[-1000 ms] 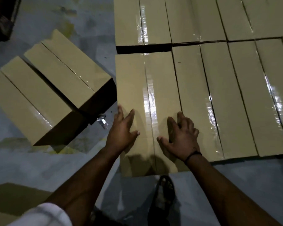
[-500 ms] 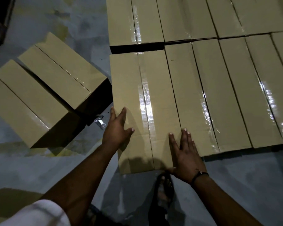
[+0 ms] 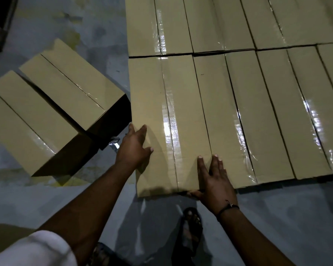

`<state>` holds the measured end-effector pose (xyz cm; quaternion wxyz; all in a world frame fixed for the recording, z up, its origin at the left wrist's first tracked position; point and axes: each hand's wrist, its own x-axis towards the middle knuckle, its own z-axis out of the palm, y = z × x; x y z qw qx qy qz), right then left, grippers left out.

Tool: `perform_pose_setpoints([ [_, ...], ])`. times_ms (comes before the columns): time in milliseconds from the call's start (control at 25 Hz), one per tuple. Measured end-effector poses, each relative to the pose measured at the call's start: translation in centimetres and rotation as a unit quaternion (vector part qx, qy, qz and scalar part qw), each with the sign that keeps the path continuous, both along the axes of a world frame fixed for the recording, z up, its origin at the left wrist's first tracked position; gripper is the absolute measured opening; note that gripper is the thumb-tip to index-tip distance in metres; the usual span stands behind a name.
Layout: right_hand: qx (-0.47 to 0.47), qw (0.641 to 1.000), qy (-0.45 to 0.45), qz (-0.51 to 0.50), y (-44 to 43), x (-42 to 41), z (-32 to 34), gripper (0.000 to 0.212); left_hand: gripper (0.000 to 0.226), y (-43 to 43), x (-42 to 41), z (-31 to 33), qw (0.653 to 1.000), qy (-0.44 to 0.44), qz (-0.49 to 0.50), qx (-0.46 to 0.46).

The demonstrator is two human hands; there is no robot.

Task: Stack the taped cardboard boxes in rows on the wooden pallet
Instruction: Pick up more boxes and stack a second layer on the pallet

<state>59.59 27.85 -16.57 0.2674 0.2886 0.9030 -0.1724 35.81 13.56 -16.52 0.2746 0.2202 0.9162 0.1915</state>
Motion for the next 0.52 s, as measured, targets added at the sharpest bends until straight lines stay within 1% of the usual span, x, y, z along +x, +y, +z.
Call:
perform_pose_setpoints([
  [80,0.001,1.0,-0.004,0.01,0.1,0.5,-0.4,0.121,0.091,0.1,0.0,0.1,1.0,0.0,0.003,-0.015],
  [160,0.003,1.0,0.0,0.031,0.4,1.2,-0.3,0.113,0.091,0.2,0.2,0.2,1.0,0.001,0.001,-0.017],
  [200,0.021,0.999,0.014,0.045,0.7,1.3,-0.1,0.108,0.091,0.2,0.2,0.2,1.0,-0.001,0.001,-0.016],
  [280,0.074,0.993,0.073,0.063,1.5,1.5,-0.3,0.104,0.092,0.1,0.1,0.2,1.0,-0.006,-0.001,-0.015],
  [400,0.103,0.989,0.023,0.101,1.8,1.6,-0.6,0.093,0.093,0.2,0.0,0.2,1.0,-0.004,-0.01,-0.021],
  [520,0.104,0.987,0.01,0.119,1.8,1.5,-0.6,0.088,0.093,0.2,0.0,0.2,1.0,-0.004,-0.014,-0.028],
])
